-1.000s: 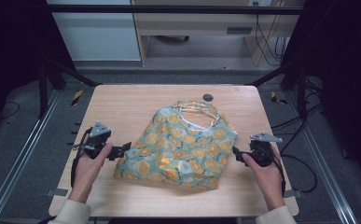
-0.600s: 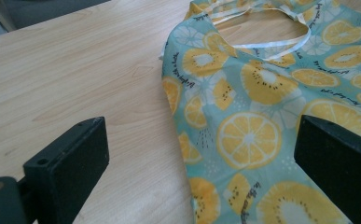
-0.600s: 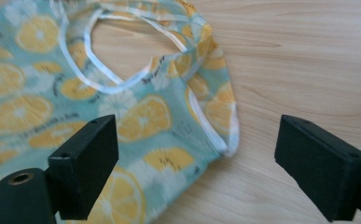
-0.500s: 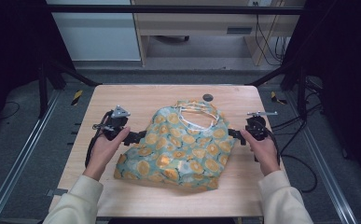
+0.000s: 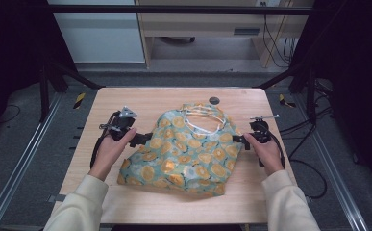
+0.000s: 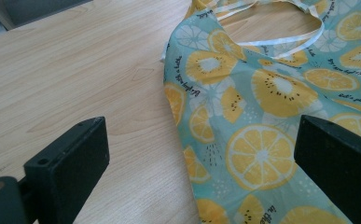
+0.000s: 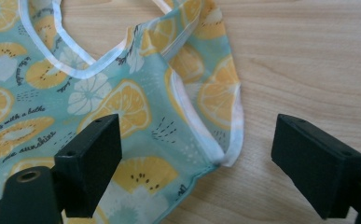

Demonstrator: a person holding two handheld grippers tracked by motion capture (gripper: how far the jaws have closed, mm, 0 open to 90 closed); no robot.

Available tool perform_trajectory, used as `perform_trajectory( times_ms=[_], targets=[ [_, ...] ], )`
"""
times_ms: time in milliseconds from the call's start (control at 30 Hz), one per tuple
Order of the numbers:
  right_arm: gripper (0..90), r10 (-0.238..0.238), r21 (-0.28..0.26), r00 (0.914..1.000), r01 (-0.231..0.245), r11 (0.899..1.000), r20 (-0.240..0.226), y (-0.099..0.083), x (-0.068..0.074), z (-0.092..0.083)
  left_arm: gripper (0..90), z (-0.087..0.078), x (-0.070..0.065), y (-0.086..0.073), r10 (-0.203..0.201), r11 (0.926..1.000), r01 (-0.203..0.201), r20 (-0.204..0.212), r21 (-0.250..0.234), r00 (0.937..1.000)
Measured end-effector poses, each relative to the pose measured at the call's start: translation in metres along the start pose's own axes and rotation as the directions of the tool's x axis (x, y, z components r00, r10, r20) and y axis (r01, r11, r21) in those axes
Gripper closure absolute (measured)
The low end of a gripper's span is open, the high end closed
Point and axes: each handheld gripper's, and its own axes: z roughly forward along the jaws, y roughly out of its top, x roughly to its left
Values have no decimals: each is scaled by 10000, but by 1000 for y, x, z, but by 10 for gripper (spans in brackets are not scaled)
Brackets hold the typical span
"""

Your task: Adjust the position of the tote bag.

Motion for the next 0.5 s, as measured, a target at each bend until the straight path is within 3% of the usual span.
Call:
perform_trajectory(
  times_ms=[167,267,367,400,433,467,500],
  targets=[
    [190,80,156,9999,-79,9998,-77,-5,3,4,32,-1,2,-2,-81,10000,81,-27,26,10000],
    [247,301,17,9986,-300,9995,-435,-7,6,6,32,-1,1,-3,-108,9999,108,-35,18,9999],
    [398,189,-212,9989,-198,9996,-430,-7,9,7,32,0,0,-4,-142,9999,142,-51,16,9999],
    [398,189,-212,9989,-198,9996,-430,-7,9,7,32,0,0,-5,-181,9998,181,-41,-8,9998],
    [535,56,-460,9988,-78,9989,-485,-7,12,5,32,-1,-1,-6,-174,9998,174,-47,-8,9998],
    [535,56,-460,9988,-78,9989,-485,-7,12,5,32,-1,-1,-6,-174,9998,174,-47,-8,9998],
    [595,-78,-564,9986,49,9984,-519,-6,14,5,32,-1,-1,-6,-213,9998,213,-38,-9,9998]
  ],
)
